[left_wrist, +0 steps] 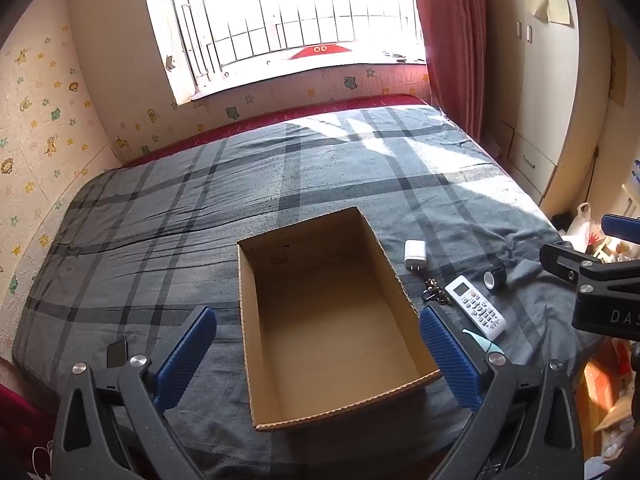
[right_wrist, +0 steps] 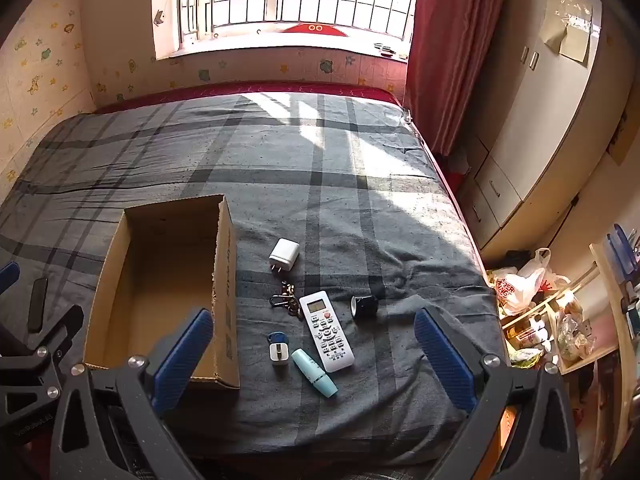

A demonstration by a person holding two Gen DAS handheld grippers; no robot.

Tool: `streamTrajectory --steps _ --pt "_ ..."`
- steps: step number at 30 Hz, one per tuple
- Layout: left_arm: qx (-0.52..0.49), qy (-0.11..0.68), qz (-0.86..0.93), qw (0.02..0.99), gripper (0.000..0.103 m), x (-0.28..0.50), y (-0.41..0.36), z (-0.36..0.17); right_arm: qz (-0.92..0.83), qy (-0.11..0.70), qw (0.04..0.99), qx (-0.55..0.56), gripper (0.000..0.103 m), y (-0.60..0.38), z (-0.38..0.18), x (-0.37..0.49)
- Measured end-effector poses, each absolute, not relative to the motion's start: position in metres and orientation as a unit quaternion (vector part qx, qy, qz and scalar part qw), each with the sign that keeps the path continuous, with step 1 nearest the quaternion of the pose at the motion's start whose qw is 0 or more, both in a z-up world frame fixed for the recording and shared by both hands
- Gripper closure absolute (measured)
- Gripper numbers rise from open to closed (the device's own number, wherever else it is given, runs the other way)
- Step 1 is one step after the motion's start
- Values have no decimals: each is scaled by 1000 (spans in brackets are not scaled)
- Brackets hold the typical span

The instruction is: Organize rigid objects

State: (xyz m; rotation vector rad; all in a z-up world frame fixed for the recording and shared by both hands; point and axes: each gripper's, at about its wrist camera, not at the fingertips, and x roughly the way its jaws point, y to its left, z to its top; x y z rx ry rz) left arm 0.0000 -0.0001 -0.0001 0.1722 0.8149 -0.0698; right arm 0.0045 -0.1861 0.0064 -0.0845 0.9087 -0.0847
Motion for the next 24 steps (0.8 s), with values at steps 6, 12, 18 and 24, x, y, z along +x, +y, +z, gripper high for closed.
streamTrajectory --steps 6,12,18,24 --pt "83 399 -36 912 0 1 0 -1 -39 442 895 -41 0 -187 4 3" --pt "84 400 -40 912 0 -1 -5 -7 -38 442 895 -36 0 -190 4 4" --pt "86 401 -39 911 0 1 -6 -8 -39 443 895 -37 0 -188 3 6" --pt "84 401 -40 911 0 1 -5 -8 -37 443 895 -38 0 -186 3 7"
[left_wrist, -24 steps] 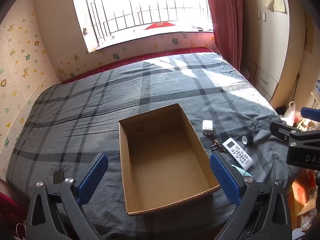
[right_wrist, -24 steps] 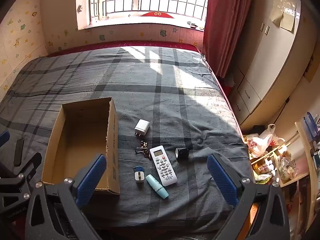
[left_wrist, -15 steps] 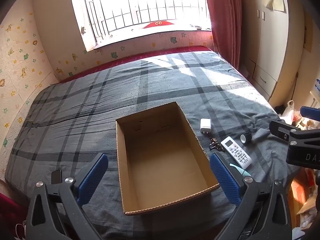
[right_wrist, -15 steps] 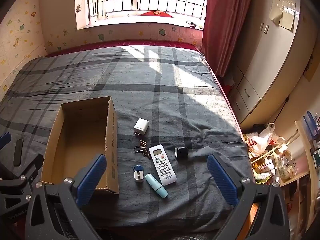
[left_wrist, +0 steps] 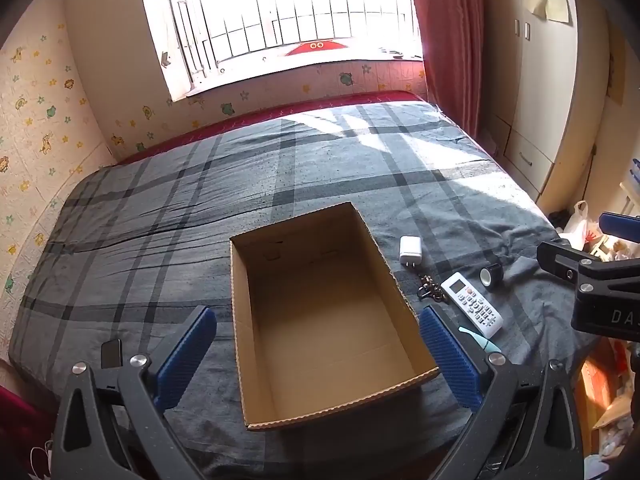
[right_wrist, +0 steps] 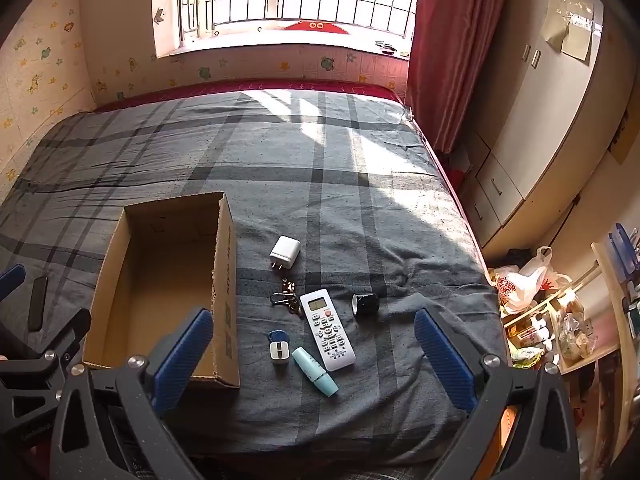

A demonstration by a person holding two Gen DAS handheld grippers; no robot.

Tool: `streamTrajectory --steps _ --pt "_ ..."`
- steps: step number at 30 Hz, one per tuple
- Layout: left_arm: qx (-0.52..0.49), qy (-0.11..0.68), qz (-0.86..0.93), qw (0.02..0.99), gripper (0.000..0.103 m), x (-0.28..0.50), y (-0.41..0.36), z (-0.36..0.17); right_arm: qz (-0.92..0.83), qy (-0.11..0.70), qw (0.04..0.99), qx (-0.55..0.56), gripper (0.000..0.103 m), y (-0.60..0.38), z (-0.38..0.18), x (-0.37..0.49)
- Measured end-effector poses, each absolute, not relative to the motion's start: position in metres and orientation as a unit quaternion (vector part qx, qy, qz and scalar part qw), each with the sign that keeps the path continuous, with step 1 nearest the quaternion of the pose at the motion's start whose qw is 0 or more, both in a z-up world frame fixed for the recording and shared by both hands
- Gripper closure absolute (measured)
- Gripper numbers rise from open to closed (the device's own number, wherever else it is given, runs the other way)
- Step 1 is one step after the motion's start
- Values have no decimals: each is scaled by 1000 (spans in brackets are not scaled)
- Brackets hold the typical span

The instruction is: Organize rigid objects

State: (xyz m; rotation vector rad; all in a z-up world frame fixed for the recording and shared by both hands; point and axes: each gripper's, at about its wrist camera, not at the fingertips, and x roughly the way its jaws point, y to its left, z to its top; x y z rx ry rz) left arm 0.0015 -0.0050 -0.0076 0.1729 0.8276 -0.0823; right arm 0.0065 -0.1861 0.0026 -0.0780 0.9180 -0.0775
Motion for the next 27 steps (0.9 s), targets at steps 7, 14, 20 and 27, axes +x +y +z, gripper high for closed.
streamTrajectory --steps 7,14,20,27 --pt "85 400 -40 912 0 1 -5 -8 -37 443 895 -37 0 -186 4 7" --pt "85 401 -41 911 0 2 -5 -8 -37 442 896 -37 0 -185 5 7" --pt "85 401 -40 911 0 2 -5 -7 -35 441 896 -35 0 -186 2 7" --pt "85 401 -41 911 0 3 -4 -7 -34 441 896 -35 0 -187 2 7"
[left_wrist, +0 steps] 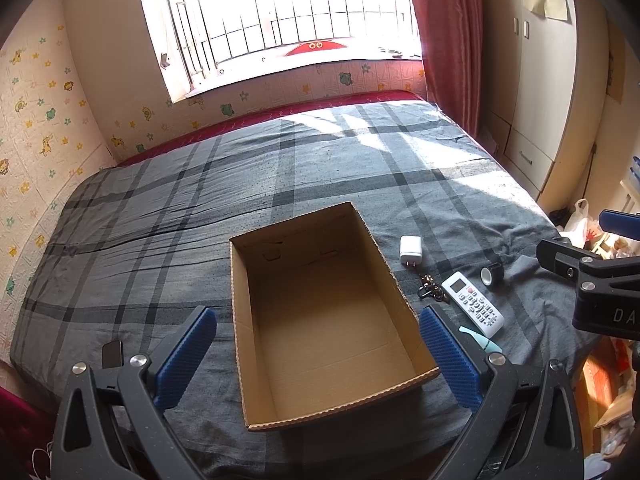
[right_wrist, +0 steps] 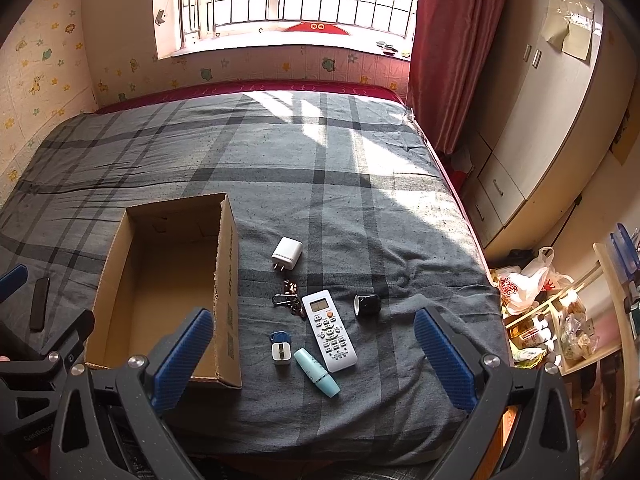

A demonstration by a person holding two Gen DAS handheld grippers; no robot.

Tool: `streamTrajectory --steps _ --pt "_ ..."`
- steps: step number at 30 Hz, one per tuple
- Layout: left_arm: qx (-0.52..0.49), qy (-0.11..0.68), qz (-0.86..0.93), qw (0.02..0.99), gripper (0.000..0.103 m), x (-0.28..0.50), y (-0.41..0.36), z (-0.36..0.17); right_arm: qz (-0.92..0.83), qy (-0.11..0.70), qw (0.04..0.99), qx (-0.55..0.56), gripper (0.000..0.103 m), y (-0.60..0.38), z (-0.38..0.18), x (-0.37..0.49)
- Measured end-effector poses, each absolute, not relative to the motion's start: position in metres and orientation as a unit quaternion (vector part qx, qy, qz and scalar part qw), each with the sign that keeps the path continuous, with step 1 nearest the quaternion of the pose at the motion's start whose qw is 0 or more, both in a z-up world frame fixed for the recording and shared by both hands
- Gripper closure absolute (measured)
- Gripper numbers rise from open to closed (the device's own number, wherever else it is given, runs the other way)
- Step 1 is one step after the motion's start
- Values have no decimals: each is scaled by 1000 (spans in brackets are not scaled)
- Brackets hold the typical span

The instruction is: Organize rigid objects

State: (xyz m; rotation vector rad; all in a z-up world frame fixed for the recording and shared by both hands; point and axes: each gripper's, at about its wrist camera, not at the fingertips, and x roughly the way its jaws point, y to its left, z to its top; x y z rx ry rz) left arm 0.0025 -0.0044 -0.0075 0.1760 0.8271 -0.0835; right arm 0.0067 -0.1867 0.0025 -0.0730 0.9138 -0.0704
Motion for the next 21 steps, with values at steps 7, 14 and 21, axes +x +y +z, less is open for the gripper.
streamTrajectory --steps 7,14,21 --pt "87 401 -41 911 0 3 -5 -8 -34 441 896 -34 0 -187 3 7" --pt "88 401 -38 911 0 3 -6 -10 -34 441 896 -34 0 -188 3 7" --pt "87 402 -38 911 0 4 -5 -11 -34 441 896 -34 0 -188 2 7"
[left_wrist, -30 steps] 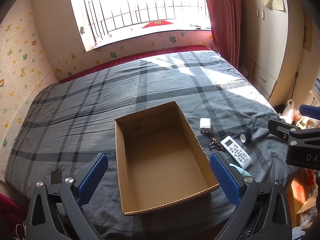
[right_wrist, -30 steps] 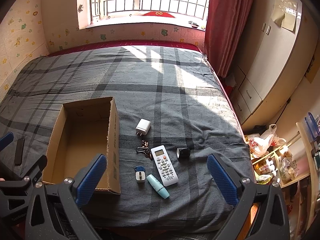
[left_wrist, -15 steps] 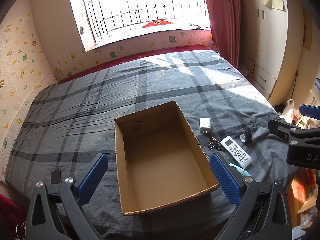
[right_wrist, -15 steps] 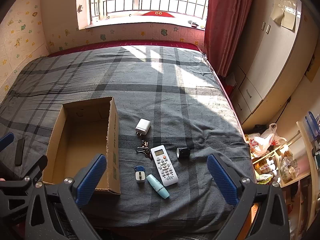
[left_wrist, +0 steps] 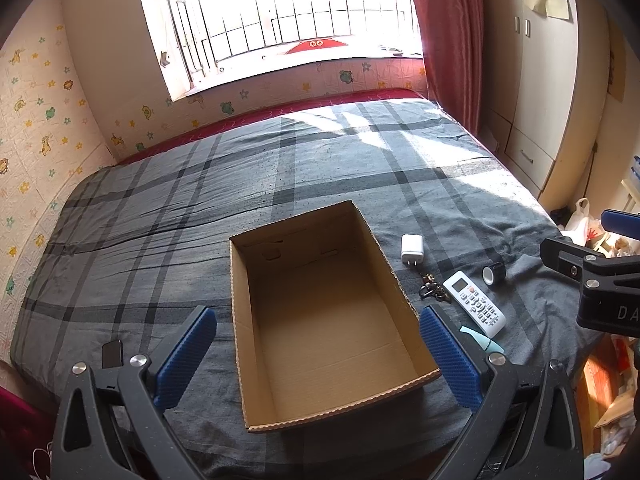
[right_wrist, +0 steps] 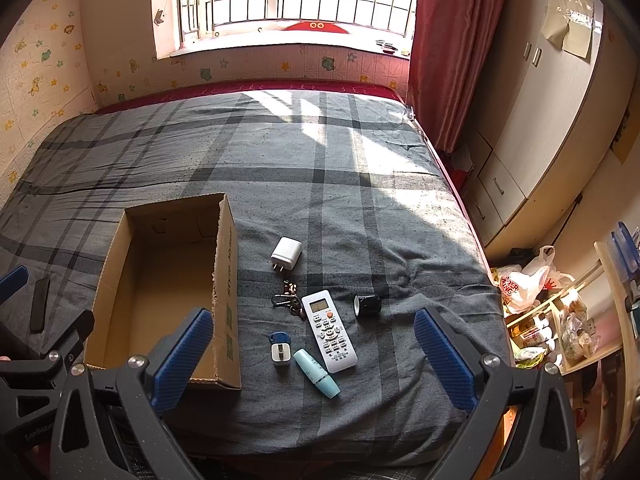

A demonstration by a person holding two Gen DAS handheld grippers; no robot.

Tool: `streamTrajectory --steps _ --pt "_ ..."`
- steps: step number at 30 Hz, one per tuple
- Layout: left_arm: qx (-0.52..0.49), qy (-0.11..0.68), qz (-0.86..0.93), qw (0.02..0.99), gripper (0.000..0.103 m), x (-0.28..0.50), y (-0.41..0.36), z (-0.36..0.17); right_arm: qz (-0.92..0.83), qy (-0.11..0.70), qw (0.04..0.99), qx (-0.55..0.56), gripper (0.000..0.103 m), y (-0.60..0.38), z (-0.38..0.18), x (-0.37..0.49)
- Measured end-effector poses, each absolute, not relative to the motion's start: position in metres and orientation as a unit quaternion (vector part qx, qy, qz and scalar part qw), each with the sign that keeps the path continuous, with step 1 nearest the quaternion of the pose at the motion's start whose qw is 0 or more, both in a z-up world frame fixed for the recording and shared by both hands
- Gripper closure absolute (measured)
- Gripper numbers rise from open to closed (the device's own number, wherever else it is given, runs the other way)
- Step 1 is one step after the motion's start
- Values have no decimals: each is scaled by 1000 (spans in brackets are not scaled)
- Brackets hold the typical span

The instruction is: Organize rigid objects

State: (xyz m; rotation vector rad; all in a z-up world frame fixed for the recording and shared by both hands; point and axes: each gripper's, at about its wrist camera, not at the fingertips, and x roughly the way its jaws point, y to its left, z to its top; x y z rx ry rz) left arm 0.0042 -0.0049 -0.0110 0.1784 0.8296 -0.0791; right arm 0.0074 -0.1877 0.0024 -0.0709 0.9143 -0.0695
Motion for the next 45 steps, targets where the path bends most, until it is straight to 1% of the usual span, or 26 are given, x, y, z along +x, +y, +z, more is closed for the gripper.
streamTrajectory --steps 29,34,39,45 --pt "75 412 -32 908 0 17 5 -20 -30 449 893 -31 0 -188 -5 21" --pt "73 418 -10 905 0 28 23 -37 -39 456 889 -22 0 -200 -12 29" --pt "58 440 25 896 0 44 54 -67 -52 464 884 -17 0 -213 -25 39" --pt "79 465 74 879 0 63 83 -107 -50 484 874 -4 0 -225 -46 50"
